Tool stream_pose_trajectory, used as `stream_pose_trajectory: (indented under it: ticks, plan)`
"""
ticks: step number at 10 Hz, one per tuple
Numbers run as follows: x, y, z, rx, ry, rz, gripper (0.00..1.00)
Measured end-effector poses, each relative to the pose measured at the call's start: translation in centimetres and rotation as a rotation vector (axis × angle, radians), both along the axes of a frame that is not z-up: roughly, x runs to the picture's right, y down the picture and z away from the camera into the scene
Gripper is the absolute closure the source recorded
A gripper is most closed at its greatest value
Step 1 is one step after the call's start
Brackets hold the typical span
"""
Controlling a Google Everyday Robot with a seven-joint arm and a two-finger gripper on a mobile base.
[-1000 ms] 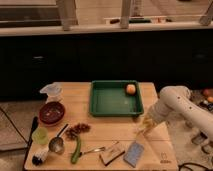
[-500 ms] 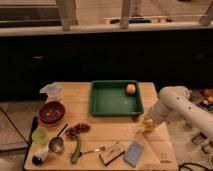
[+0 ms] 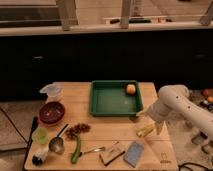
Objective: Place banana in table surface
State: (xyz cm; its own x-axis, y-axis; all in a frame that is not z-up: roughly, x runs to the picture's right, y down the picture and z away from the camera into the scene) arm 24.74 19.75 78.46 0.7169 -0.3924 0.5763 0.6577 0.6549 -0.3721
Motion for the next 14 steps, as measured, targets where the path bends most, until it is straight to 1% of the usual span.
stream_pose_trajectory:
  ticks: [1,7,9,14]
  plan:
    - [0.0,-0.3,-0.1,0.004,0.002,-0.002,0.20]
    - [1.6,-4.1,-1.6,0.055,0.025,-0.004,0.20]
    - [2.2,-5.0,-2.0,0.070,0.035,-0.008,0.20]
    - [2.1,-5.1,-1.9,0.074,0.035,-0.007,0.20]
